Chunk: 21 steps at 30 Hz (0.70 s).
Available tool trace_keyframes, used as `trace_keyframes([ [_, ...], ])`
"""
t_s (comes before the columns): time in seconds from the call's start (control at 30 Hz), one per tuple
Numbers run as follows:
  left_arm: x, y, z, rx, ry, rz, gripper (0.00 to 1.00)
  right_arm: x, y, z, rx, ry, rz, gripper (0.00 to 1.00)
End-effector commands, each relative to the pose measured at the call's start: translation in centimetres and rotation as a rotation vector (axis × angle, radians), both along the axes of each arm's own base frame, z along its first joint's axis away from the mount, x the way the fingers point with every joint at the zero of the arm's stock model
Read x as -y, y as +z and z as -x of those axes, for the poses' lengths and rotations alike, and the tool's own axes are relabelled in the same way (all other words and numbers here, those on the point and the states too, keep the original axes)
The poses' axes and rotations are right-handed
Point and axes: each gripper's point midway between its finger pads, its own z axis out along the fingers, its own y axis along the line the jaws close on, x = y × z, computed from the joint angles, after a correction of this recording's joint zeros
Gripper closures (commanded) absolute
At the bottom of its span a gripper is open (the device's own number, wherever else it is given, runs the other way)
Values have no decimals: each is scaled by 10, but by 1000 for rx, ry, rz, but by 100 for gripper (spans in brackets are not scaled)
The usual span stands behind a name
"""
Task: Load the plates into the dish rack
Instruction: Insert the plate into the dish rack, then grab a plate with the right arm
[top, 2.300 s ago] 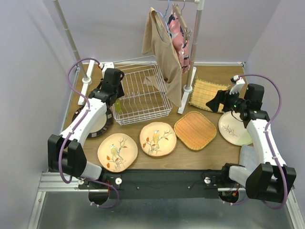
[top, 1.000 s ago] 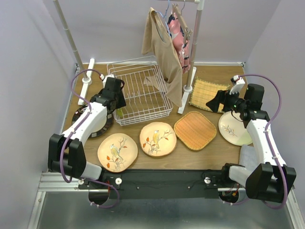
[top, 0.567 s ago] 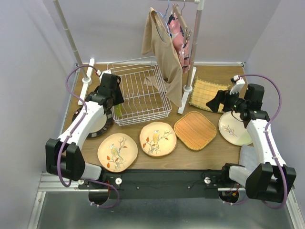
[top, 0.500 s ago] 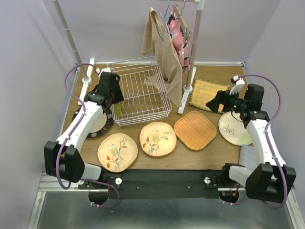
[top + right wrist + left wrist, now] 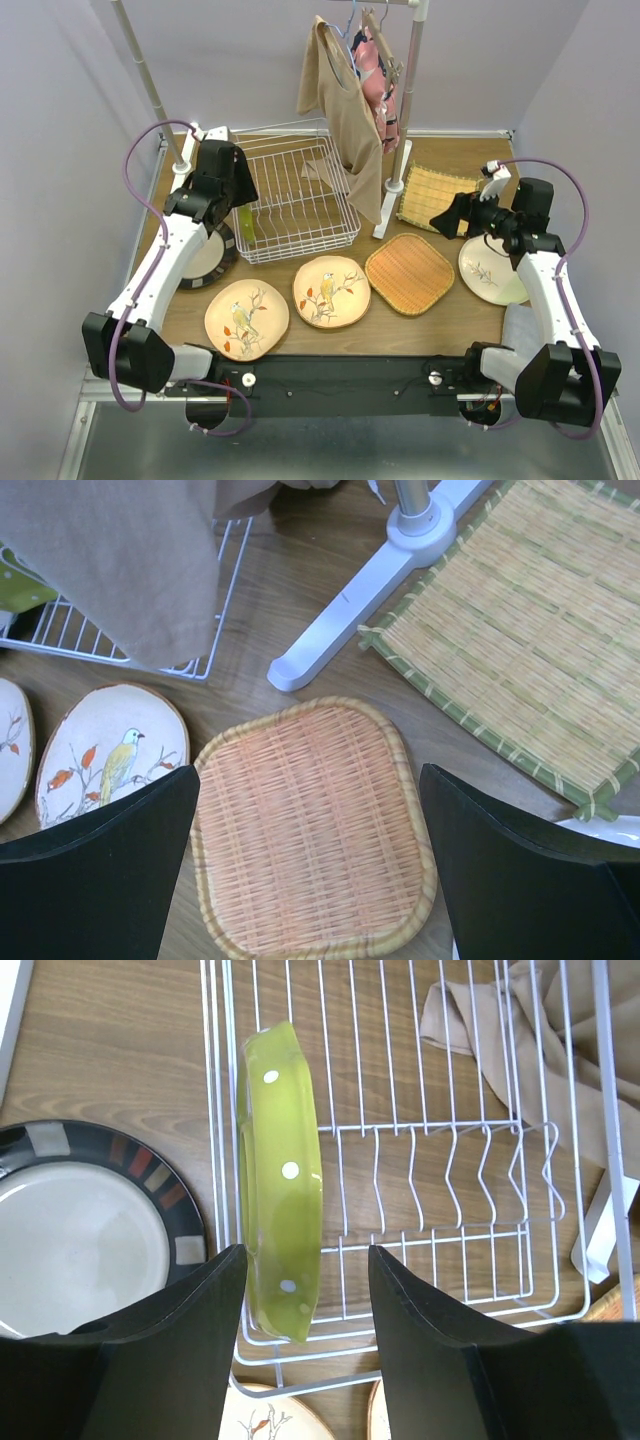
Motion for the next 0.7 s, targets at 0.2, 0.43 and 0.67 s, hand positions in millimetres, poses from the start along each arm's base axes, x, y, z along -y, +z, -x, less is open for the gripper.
trace_keyframes([
  [0.2,-14,115,25,331,-50,-34,37,-16,9,17,102,152,10,0],
  [0.43,-11,133,44,517,-137,-53,22,-16,-3,24,65,220,56,0],
  [0.67,0,134,52,602,-240,-77,19,-15,-18,31,-11,298,94,0],
])
